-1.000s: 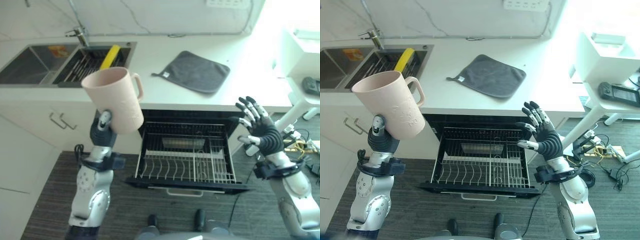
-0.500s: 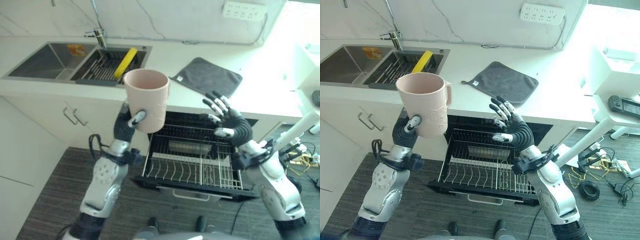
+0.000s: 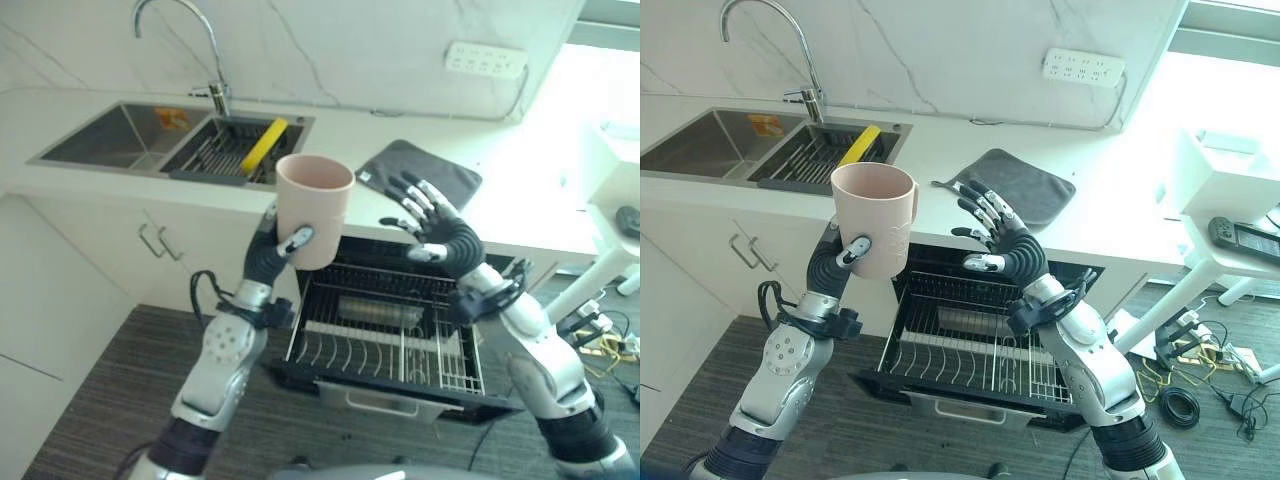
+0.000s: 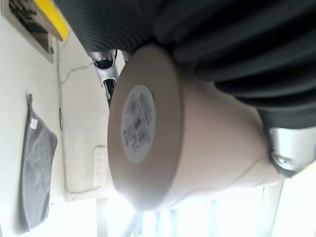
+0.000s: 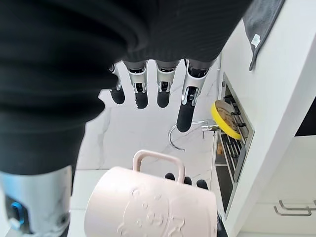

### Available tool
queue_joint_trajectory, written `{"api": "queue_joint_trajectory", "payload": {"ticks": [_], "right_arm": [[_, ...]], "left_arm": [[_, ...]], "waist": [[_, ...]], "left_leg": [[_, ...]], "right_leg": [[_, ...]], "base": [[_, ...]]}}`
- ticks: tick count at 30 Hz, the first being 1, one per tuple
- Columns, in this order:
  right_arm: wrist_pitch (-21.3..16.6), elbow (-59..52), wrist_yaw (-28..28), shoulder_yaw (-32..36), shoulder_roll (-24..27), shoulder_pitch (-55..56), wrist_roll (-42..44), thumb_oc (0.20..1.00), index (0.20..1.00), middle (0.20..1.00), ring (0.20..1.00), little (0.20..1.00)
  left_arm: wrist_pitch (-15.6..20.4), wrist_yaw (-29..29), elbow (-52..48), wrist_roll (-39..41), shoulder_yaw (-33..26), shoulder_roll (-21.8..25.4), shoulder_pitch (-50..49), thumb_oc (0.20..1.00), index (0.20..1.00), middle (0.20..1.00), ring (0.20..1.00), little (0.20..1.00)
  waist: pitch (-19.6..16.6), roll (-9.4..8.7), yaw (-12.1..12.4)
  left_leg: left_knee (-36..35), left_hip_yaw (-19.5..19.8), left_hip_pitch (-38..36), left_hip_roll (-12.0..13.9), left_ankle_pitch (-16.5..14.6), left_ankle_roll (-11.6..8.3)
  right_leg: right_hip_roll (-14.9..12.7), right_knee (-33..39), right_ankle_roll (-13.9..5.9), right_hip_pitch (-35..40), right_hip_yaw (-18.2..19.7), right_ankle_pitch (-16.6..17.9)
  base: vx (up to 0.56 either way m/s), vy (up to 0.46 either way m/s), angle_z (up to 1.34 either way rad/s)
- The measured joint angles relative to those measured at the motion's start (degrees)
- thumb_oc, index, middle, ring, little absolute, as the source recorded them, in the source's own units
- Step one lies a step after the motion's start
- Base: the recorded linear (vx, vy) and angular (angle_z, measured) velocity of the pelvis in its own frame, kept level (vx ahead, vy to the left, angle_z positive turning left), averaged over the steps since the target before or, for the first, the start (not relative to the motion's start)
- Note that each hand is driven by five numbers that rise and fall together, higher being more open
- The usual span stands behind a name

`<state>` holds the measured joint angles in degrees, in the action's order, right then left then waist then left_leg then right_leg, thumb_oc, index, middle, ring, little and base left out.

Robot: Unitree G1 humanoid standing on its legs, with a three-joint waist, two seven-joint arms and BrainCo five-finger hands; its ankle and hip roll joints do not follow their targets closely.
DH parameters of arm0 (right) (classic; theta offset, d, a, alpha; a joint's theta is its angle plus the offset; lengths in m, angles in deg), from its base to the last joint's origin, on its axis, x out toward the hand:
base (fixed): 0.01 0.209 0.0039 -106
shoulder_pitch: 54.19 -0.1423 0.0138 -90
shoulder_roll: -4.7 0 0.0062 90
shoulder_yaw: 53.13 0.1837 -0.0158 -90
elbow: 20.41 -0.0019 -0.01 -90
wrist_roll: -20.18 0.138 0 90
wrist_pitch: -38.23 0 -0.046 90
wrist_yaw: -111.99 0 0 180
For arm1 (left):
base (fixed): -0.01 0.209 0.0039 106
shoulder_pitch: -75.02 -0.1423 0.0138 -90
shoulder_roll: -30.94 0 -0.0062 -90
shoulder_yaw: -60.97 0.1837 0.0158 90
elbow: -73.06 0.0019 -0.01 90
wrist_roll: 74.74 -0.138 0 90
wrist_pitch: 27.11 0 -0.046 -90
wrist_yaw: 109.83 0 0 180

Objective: Place the dishes in the dishwasher.

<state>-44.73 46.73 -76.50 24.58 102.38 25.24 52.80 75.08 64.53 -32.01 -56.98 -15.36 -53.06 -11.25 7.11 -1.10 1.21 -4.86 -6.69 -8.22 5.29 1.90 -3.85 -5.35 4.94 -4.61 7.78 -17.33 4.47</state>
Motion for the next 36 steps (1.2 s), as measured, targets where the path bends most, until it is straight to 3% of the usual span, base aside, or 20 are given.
{"api": "queue_joint_trajectory", "payload": {"ticks": [6, 13, 36], "right_arm": [[2.16, 0.06, 0.87, -1.94, -0.19, -0.5, 0.02, 1.0, 1.0, 1.0, 1.0, 1.0], [2.34, 0.06, 1.71, -2.89, -0.15, -2.93, -0.32, 1.0, 1.0, 1.0, 1.0, 1.0], [2.64, 0.16, 2.79, -3.04, -0.19, -6.54, -4.52, 1.0, 1.0, 1.0, 1.0, 1.0]], "left_arm": [[-0.71, -0.94, 0.01, -0.97, 2.29, -0.92, 1.06, 0.2, 0.2, 0.2, 0.2, 0.2], [-0.68, -2.99, 1.8, -7.62, 3.29, 0.15, 3.37, 0.2, 0.2, 0.2, 0.2, 0.2], [-0.85, 0.48, 1.88, -7.46, 6.2, 0.55, 3.52, 0.2, 0.2, 0.2, 0.2, 0.2]], "waist": [[-0.09, -0.14, 0.8], [-0.16, -0.25, 0.73], [-0.58, -0.7, 0.84]], "left_leg": [[0.0, -0.02, -0.03, -0.04, 0.14, 0.18], [-0.07, -0.08, -0.9, -0.05, 0.08, 0.25], [-0.02, -0.05, -0.93, -0.15, 0.12, 0.3]], "right_leg": [[-0.02, 0.0, -0.01, 0.02, 0.02, 0.15], [-0.02, 0.01, -0.01, 0.87, 0.21, 0.14], [-0.08, 0.01, 0.05, 0.95, 0.22, 0.26]], "base": [[0.0, 0.0, 0.0], [0.0, 0.0, 0.0], [0.0, 0.0, 0.0]]}}
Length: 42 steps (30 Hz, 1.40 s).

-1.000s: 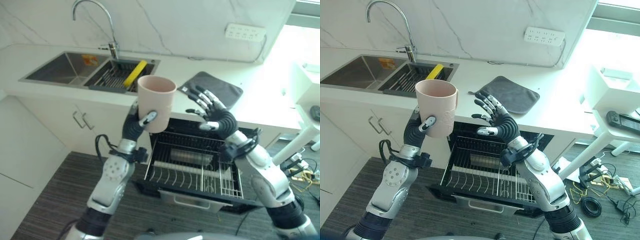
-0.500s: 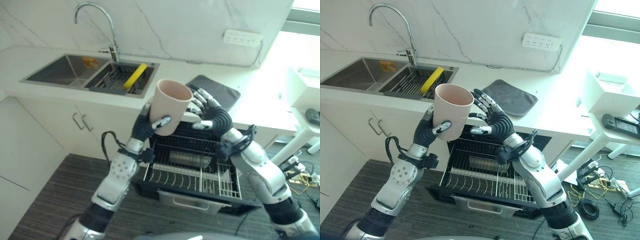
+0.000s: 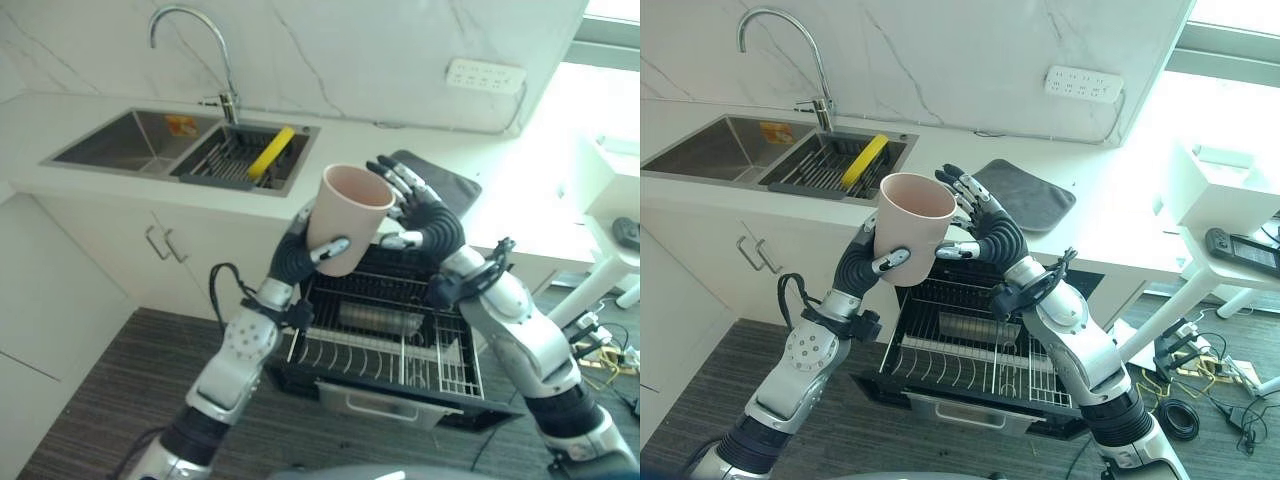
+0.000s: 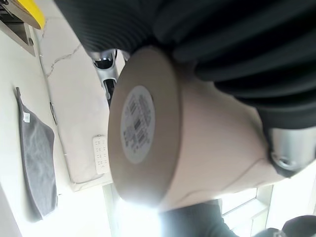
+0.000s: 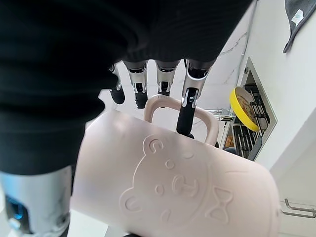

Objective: Place the dishes in the dishwasher.

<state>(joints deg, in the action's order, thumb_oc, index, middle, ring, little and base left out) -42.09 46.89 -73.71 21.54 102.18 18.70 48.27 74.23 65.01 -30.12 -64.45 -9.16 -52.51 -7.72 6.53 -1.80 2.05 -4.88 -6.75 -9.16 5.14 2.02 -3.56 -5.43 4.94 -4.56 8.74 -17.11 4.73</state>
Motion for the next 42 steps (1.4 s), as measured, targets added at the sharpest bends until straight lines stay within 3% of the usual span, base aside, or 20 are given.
{"api": "queue_joint_trajectory", "payload": {"ticks": [26, 42], "right_arm": [[0.02, 3.61, -2.91, 0.18, 1.9, -0.18, -5.68, 1.0, 1.0, 1.0, 1.0, 1.0], [0.08, 4.19, -5.29, 0.14, 3.78, -0.18, -7.33, 1.0, 1.0, 1.0, 1.0, 1.0]], "left_arm": [[-0.17, 11.03, 0.67, 2.04, 0.2, 3.24, 0.4, 0.2, 0.2, 0.2, 0.2, 0.2], [-2.65, 13.44, 0.63, 2.63, 0.24, 3.95, 0.77, 0.2, 0.2, 0.2, 0.2, 0.2]], "waist": [[-0.26, 0.65, -0.03], [-0.25, 1.21, 0.01]], "left_leg": [[-0.01, -0.06, -0.01, -0.03, 0.0, 0.0], [-0.02, -0.1, 0.05, -0.02, 0.0, 0.0]], "right_leg": [[-0.04, 0.0, 0.0, -0.02, 0.07, 0.0], [-0.04, 0.01, -0.01, -0.06, 0.1, -0.01]], "base": [[0.0, 0.0, 0.0], [0.0, 0.0, 0.0]]}}
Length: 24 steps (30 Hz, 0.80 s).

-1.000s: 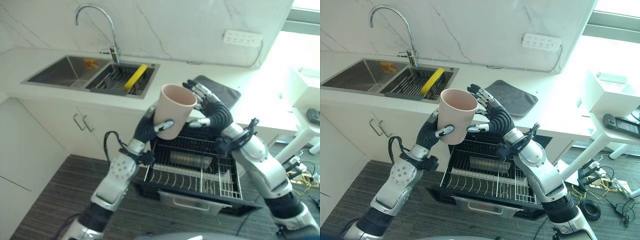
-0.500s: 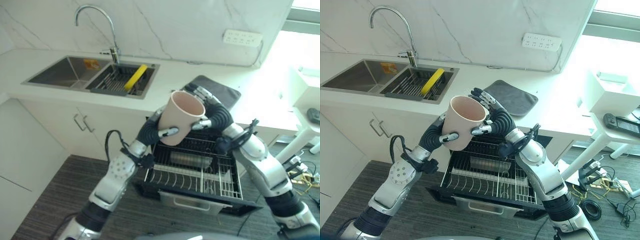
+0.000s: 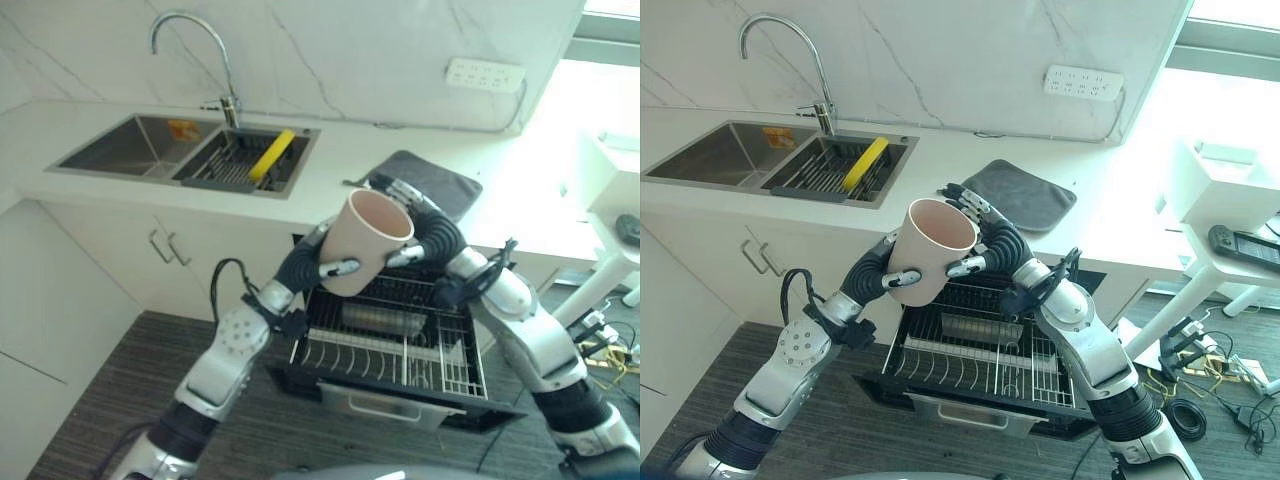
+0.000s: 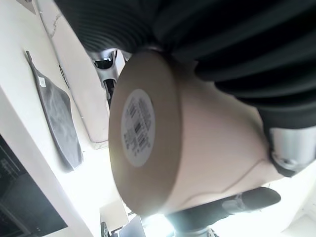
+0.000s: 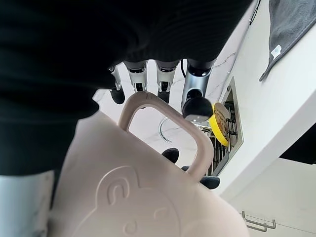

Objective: Place the dishes in the dishwasher.

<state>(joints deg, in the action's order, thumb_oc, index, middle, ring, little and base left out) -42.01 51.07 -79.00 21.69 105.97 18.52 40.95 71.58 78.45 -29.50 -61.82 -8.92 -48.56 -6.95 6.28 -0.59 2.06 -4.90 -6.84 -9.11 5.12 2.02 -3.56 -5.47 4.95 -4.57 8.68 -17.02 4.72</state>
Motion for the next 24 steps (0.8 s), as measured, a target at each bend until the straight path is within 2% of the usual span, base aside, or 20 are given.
{"api": "queue_joint_trajectory", "payload": {"ticks": [16, 24], "right_arm": [[-0.01, -0.03, -1.77, 0.09, 1.45, 0.0, -2.3, 1.0, 1.0, 1.0, 1.0, 1.0], [-0.01, -0.12, -2.74, -0.24, 1.22, -0.01, -2.77, 1.0, 1.0, 1.0, 1.0, 1.0]], "left_arm": [[-1.97, 0.34, -0.03, -0.07, -0.06, -0.92, -0.01, 0.2, 0.2, 0.2, 0.2, 0.2], [-6.7, 0.73, -0.93, -0.05, -2.65, -1.02, 0.0, 0.2, 0.2, 0.2, 0.2, 0.2]], "waist": [[0.03, 1.06, 0.2], [0.04, 1.04, 0.48]], "left_leg": [[-0.11, -0.05, 0.1, 0.02, -0.02, 0.0], [-0.18, -0.01, 0.17, 0.01, -0.02, 0.0]], "right_leg": [[0.02, 0.01, -0.01, -0.08, 0.11, -0.01], [0.0, 0.02, -0.03, -0.12, 0.09, -0.03]], "base": [[0.0, 0.0, 0.0], [0.0, 0.0, 0.0]]}}
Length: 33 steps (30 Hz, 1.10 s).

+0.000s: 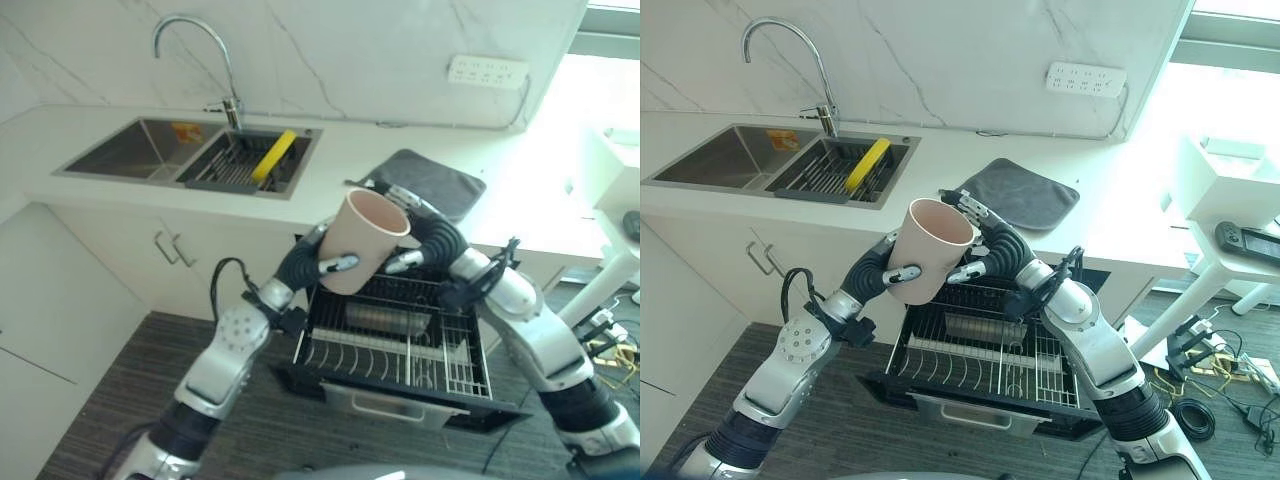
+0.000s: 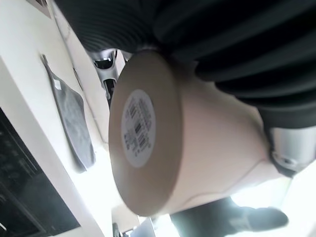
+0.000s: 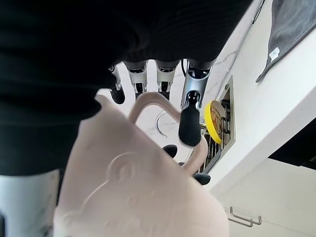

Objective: Place the dishes in the dishwasher.

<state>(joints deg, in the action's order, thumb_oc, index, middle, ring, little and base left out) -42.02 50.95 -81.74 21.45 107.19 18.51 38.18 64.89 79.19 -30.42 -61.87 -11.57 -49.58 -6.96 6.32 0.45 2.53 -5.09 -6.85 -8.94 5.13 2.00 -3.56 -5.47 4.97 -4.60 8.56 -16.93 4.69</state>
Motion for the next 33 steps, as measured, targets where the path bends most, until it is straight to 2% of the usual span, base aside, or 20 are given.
{"api": "queue_joint_trajectory", "payload": {"ticks": [8, 15, 25, 33], "right_arm": [[-0.01, -1.03, -0.45, -0.37, 0.0, -0.02, 0.05, 1.0, 1.0, 1.0, 1.0, 1.0], [-0.01, -1.2, -0.94, -0.66, 0.02, -1.58, 0.1, 1.0, 1.0, 1.0, 1.0, 1.0], [0.86, -1.12, -0.76, -1.45, 0.06, -2.64, 2.14, 1.0, 1.0, 1.0, 1.0, 1.0], [1.28, -0.71, -0.78, -1.83, 0.08, -2.64, 4.69, 1.0, 1.0, 1.0, 1.0, 1.0]], "left_arm": [[-3.58, 0.08, -0.11, 1.91, -0.49, -0.01, 1.26, 0.2, 0.2, 0.2, 0.2, 0.2], [-4.35, 1.05, -0.66, 1.67, -0.46, -0.05, 1.44, 0.2, 0.2, 0.2, 0.2, 0.2], [-3.55, 2.63, -1.84, -3.34, -1.65, 1.96, 1.8, 0.2, 0.2, 0.2, 0.2, 0.2], [1.5, 2.11, -0.86, -7.92, -1.45, 3.25, 1.76, 0.2, 0.2, 0.2, 0.2, 0.2]], "waist": [[0.03, -0.01, 0.17], [0.05, -0.05, 0.23], [0.13, -0.13, 0.35], [0.57, -0.41, 0.34]], "left_leg": [[0.04, 0.05, 0.19, 0.01, -0.01, 0.0], [0.18, 0.05, 0.81, 0.0, 0.02, 0.02], [0.04, 0.07, 0.87, 0.01, 0.0, 0.01], [0.13, 0.05, 0.81, 0.0, 0.0, 0.01]], "right_leg": [[0.0, 0.01, -0.08, -0.15, -0.11, -0.07], [0.01, 0.0, -0.03, -0.82, -0.14, -0.01], [-0.01, 0.01, -0.1, -0.85, -0.2, -0.07], [-0.01, 0.02, -0.11, -0.88, -0.27, -0.08]], "base": [[0.0, 0.0, 0.0], [0.0, 0.0, 0.0], [0.0, 0.0, 0.0], [0.0, 0.0, 0.0]]}}
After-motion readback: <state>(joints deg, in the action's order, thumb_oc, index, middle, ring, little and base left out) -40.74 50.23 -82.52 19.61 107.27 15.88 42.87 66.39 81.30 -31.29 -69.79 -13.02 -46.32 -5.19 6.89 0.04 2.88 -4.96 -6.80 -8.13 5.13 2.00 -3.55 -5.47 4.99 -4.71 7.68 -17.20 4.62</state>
